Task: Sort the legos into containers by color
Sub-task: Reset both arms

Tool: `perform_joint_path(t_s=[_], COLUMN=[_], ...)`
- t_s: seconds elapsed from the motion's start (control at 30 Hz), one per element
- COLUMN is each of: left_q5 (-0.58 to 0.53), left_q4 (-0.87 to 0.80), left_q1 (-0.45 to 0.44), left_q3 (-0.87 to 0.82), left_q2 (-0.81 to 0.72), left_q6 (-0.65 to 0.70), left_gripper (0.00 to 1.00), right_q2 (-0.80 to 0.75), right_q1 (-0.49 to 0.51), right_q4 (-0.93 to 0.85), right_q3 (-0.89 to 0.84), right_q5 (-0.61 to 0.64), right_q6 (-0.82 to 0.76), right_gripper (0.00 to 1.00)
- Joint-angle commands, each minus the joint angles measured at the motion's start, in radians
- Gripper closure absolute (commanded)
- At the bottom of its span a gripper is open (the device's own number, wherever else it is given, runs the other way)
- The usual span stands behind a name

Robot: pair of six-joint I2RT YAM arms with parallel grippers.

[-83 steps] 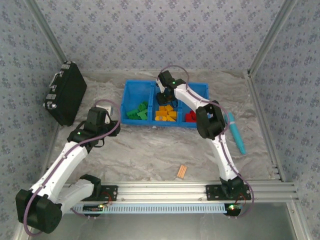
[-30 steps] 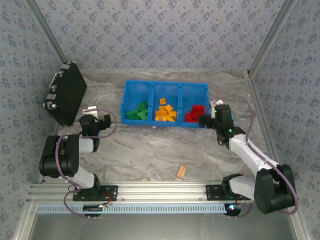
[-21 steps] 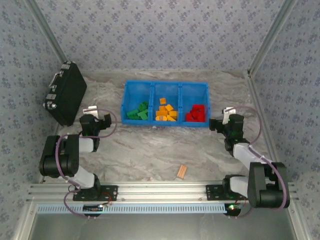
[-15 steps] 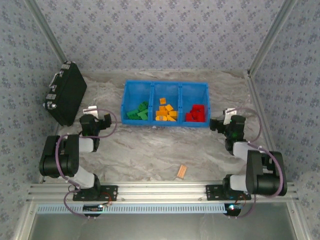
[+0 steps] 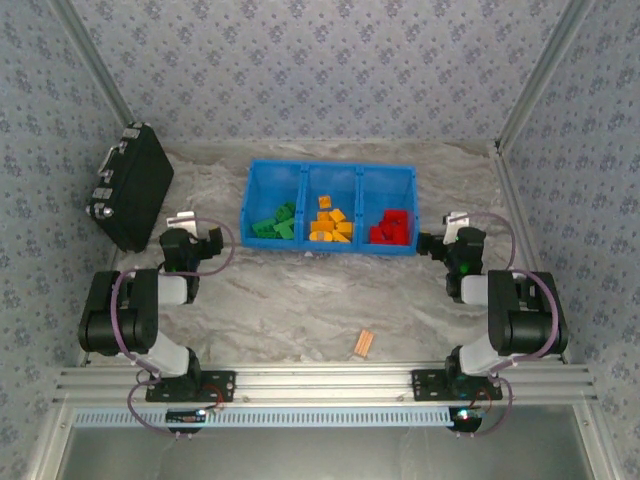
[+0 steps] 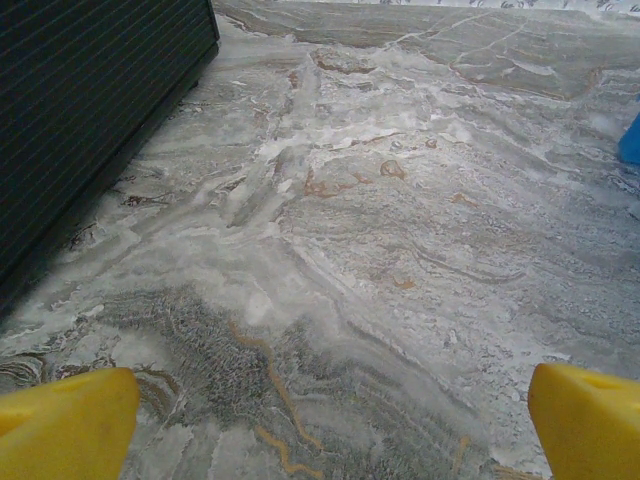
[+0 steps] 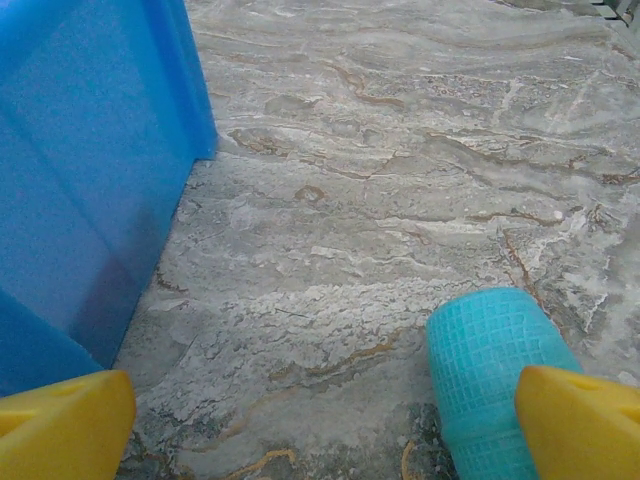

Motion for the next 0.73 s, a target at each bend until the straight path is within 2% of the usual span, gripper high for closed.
perform_joint_path(t_s=[0.0, 0.7], left_q5=[0.006, 0.006], left_q4=[0.016, 0.017], left_q1=[-0.006, -0.006], left_q3=[0.025, 0.024], left_q2=[0.005, 0.005], left_q6=[0.012, 0.011], left_gripper=[0.00, 0.00], right_q2=[0.011, 0.012], right_q1=[0.015, 0.017], right_q4=[0.030, 0.022], right_q3=[0.018, 0.024], right_q5=[0.035, 0.037], right_q6=[0.007, 0.005], right_gripper=[0.01, 0.01])
